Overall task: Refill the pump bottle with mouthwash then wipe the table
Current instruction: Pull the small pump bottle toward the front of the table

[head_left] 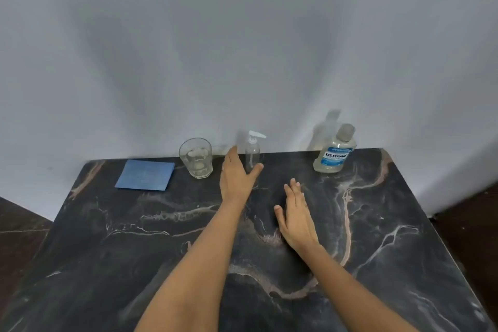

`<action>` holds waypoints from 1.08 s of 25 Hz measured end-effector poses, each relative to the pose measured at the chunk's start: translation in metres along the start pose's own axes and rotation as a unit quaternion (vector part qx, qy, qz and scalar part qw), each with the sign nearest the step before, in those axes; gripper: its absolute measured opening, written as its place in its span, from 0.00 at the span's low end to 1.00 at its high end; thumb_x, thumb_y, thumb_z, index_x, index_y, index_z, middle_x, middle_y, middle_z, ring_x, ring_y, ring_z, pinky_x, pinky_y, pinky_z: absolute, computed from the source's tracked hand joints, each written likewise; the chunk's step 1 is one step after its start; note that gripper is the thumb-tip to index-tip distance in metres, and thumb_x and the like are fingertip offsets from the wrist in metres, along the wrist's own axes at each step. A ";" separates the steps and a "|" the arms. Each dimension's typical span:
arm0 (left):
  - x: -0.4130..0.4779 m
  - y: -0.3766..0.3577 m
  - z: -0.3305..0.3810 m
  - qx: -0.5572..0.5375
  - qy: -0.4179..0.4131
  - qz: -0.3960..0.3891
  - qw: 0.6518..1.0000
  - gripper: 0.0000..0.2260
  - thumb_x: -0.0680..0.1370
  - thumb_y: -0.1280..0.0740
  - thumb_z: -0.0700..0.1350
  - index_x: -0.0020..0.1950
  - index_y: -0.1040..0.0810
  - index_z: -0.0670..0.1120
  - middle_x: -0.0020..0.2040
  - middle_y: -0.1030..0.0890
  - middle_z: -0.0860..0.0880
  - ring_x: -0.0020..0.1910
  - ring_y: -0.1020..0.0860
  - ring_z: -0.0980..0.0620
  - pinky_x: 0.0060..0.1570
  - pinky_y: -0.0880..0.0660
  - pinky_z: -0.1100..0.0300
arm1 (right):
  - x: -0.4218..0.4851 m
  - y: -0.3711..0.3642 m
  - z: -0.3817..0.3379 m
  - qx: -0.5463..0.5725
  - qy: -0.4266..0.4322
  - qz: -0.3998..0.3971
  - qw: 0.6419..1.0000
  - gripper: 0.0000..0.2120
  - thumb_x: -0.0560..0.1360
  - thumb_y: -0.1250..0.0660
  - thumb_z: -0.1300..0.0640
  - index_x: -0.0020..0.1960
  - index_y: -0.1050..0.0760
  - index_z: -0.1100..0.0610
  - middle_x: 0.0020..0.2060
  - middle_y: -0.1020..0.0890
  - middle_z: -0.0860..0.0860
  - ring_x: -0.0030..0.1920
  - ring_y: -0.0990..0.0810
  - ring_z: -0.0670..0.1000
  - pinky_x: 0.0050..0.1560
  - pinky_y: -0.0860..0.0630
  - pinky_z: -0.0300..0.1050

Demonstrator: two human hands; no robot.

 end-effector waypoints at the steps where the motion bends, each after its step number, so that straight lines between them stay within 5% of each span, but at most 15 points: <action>1: 0.005 -0.004 0.001 -0.009 0.003 0.009 1.000 0.38 0.75 0.30 0.57 0.77 0.42 0.43 0.76 0.36 0.45 0.74 0.37 0.46 0.67 0.34 0.51 | 0.000 -0.005 0.002 -0.009 0.002 0.008 1.000 0.27 0.81 0.47 0.50 0.76 0.49 0.60 0.77 0.52 0.53 0.75 0.60 0.44 0.77 0.56 0.46; 4: 0.018 -0.013 0.005 -0.031 0.003 0.029 0.999 0.34 0.74 0.28 0.55 0.74 0.37 0.44 0.72 0.31 0.45 0.71 0.33 0.45 0.64 0.32 0.51 | 0.002 -0.011 0.001 -0.033 0.022 0.013 0.999 0.27 0.81 0.47 0.50 0.76 0.47 0.60 0.77 0.50 0.54 0.75 0.59 0.45 0.76 0.58 0.43; 8: 0.022 -0.018 0.002 -0.079 -0.005 0.074 0.994 0.19 0.74 0.28 0.48 0.62 0.26 0.43 0.56 0.21 0.46 0.56 0.23 0.46 0.49 0.29 0.56 | 0.002 -0.013 0.005 -0.022 0.034 0.037 0.998 0.27 0.81 0.47 0.49 0.76 0.45 0.60 0.77 0.48 0.54 0.77 0.55 0.48 0.76 0.56 0.42; 16: -0.048 -0.005 -0.022 -0.112 -0.096 0.067 0.987 0.18 0.75 0.30 0.51 0.62 0.26 0.46 0.54 0.19 0.50 0.54 0.22 0.53 0.53 0.26 0.58 | -0.016 -0.012 0.003 -0.006 0.047 0.071 0.996 0.22 0.81 0.47 0.54 0.72 0.38 0.63 0.75 0.42 0.59 0.77 0.48 0.55 0.76 0.50 0.47; 27: -0.217 0.050 -0.052 -0.092 -0.179 -0.019 0.979 0.18 0.77 0.32 0.48 0.66 0.28 0.46 0.56 0.21 0.51 0.57 0.23 0.53 0.56 0.28 0.58 | -0.167 -0.005 -0.009 0.047 0.053 0.077 0.995 0.21 0.82 0.47 0.53 0.72 0.39 0.61 0.76 0.42 0.56 0.77 0.49 0.52 0.75 0.43 0.51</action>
Point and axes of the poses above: each hand's wrist, its own x-axis towards the middle knuckle, its own y-axis out of the back of the hand, z = x × y, the point moved 3 cm from there along x, towards the middle knuckle
